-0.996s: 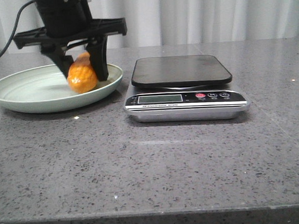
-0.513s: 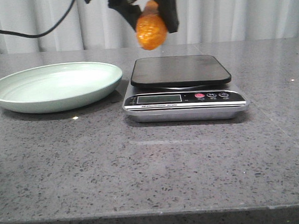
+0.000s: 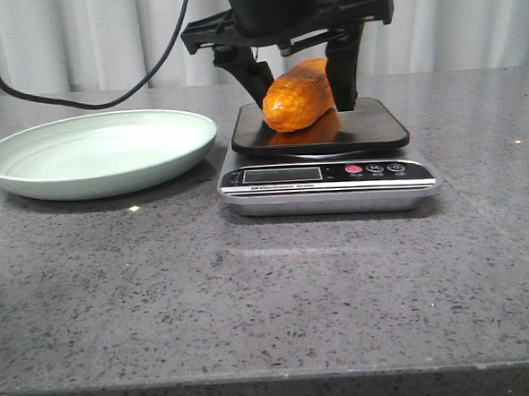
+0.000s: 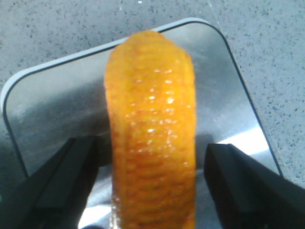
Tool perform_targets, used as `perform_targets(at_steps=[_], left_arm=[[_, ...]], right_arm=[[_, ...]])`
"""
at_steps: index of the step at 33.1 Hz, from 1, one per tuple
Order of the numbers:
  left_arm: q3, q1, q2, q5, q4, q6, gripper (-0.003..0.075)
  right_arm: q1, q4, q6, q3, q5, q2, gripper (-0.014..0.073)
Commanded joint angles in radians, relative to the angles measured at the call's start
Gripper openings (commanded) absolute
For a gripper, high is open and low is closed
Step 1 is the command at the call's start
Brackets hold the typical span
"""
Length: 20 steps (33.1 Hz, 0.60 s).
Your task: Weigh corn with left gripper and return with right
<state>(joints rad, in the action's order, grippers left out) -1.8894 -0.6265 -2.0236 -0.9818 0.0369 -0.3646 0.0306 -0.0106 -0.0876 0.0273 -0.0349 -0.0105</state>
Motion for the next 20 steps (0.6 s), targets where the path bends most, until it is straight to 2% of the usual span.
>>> perform_targets(at_steps=[1, 4, 10, 15, 20], left_arm=[[-0.056, -0.008, 0.061, 0.012, -0.001, 0.0, 0.058], [-0.087, -0.006, 0.07, 0.008, -0.001, 0.0, 0.0549], [-0.106, -0.006, 0.144, 0.018, 0.075, 0.0, 0.0431], [-0.065, -0.006, 0.247, 0.024, 0.143, 0.0, 0.0284], [0.091, -0.006, 0.39, 0.109, 0.166, 0.0, 0.0123]], right_arm=[[-0.003, 0.001, -0.008, -0.007, 0.084, -0.017, 0.0141], [-0.003, 0.001, -0.008, -0.007, 0.084, -0.017, 0.0141], [-0.003, 0.001, -0.008, -0.007, 0.084, -0.017, 0.0141], [-0.003, 0.001, -0.008, -0.007, 0.084, -0.017, 0.0141], [-0.003, 0.001, -0.008, -0.007, 0.084, -0.017, 0.0141]])
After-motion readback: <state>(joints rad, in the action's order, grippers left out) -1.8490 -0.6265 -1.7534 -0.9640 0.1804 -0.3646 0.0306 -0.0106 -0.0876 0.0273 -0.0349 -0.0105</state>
